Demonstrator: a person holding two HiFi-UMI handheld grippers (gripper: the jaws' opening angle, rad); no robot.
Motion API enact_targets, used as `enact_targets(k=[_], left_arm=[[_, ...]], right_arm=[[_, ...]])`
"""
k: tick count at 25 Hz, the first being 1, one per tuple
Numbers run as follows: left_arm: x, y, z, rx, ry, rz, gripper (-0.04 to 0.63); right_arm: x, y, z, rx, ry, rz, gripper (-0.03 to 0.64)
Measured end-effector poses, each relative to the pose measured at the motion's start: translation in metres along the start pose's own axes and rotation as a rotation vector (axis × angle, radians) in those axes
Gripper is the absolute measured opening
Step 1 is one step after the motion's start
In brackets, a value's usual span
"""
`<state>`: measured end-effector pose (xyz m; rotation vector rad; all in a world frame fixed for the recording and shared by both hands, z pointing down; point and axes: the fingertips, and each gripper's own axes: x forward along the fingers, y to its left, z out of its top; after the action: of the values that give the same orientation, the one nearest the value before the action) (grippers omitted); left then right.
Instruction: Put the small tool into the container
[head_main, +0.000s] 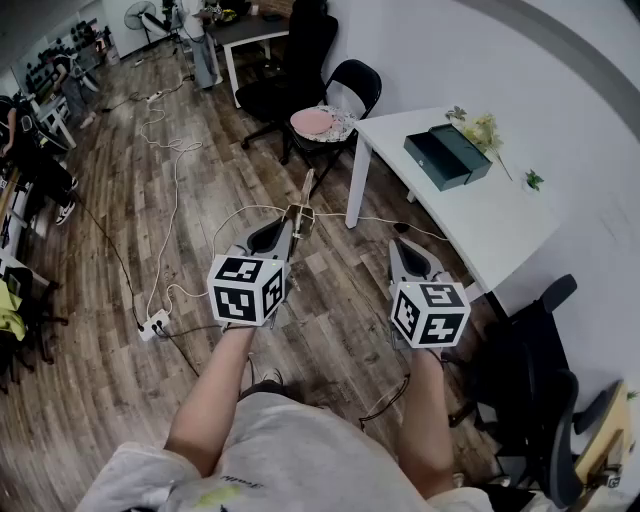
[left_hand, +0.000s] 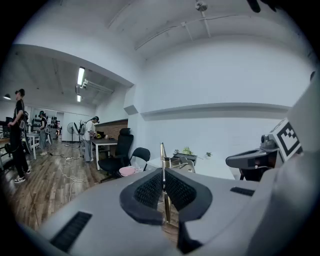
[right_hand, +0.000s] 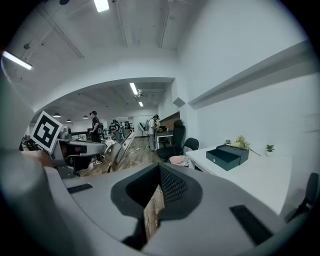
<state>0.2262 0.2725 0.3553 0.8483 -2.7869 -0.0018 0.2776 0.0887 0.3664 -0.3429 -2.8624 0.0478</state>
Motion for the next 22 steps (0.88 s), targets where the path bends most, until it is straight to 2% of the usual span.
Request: enact_targets(k=[13,22], left_arm=[[0.013,0.006,-0.003,0.006,0.011,-0.043,0.008],[0.079,0.037,0.012,0.009,0.010,-0.111,0.008]], right_arm=[[0.015,0.004,-0.008,0.020,0.012,-0.018,0.003],[0.068,-0.016,0.004,0.035,0.021,-0.084,0.003]])
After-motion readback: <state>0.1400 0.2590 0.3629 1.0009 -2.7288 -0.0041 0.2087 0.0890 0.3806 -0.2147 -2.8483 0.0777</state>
